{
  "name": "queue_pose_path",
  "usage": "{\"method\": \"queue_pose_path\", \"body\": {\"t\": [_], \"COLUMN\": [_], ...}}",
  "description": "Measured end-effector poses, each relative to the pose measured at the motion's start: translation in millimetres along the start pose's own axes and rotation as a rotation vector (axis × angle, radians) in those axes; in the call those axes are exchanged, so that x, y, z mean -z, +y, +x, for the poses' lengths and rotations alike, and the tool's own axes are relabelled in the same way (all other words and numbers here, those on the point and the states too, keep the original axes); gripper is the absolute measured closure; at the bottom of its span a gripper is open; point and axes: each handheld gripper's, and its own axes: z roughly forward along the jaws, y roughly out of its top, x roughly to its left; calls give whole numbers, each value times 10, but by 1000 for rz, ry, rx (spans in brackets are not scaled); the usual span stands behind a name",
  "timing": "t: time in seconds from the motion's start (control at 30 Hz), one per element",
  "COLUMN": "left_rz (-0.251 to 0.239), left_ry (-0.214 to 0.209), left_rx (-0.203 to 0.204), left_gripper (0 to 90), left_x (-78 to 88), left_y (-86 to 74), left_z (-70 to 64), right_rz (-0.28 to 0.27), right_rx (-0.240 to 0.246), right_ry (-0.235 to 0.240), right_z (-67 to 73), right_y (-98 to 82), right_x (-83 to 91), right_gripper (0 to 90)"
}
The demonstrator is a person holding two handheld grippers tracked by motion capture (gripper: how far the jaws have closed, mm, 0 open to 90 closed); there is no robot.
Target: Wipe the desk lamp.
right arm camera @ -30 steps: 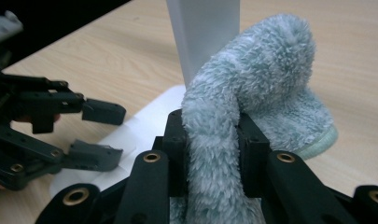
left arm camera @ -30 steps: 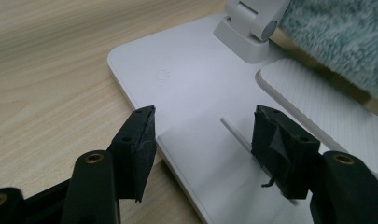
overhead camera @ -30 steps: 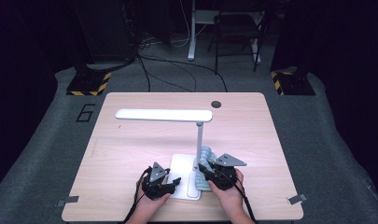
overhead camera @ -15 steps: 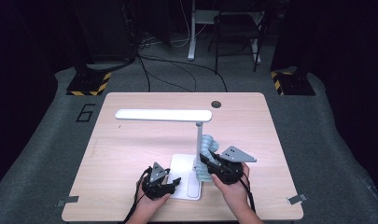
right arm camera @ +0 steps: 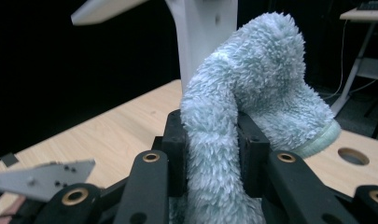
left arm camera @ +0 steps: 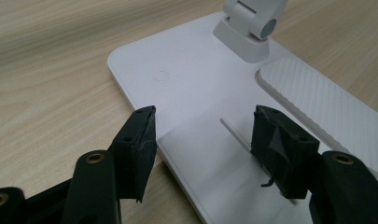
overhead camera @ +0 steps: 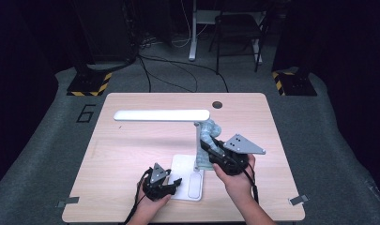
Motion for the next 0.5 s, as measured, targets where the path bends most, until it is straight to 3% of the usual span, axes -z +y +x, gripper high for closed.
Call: {"method": "queue_pose_path", "body": {"t": [0.03, 0.07, 0.1, 0.13, 0.17, 0.23, 0.27, 0.5], "left_rz": [-18, -18, -23, -25, -26, -23, -19, -19], "left_ry": [-3, -3, -24, -15, 4, 5, -27, -24], "left_rx": [-18, -18, -48, -67, -83, -80, -46, -58], "left_gripper": [420, 520, 520, 591, 603, 601, 599, 598], "left_x": [-4, -4, -1, -1, -6, -15, -23, -24], "left_y": [0, 0, 1, 1, 4, 11, 16, 20], "left_z": [-9, -9, -40, -73, -99, -104, -54, -48], "right_rz": [-5, -9, -9, -19, -25, -27, -26, -42], "right_rx": [0, -1, -1, -4, -4, 3, -17, -50], "right_ry": [0, 4, 4, 7, 2, -14, -9, -11], "right_z": [4, 6, 6, 10, 16, 12, -24, -122], "right_y": [39, 68, 68, 116, 151, 198, 198, 177], "right_x": [7, 12, 12, 22, 29, 35, 29, 81], "right_gripper": [694, 694, 694, 693, 693, 693, 691, 686]}}
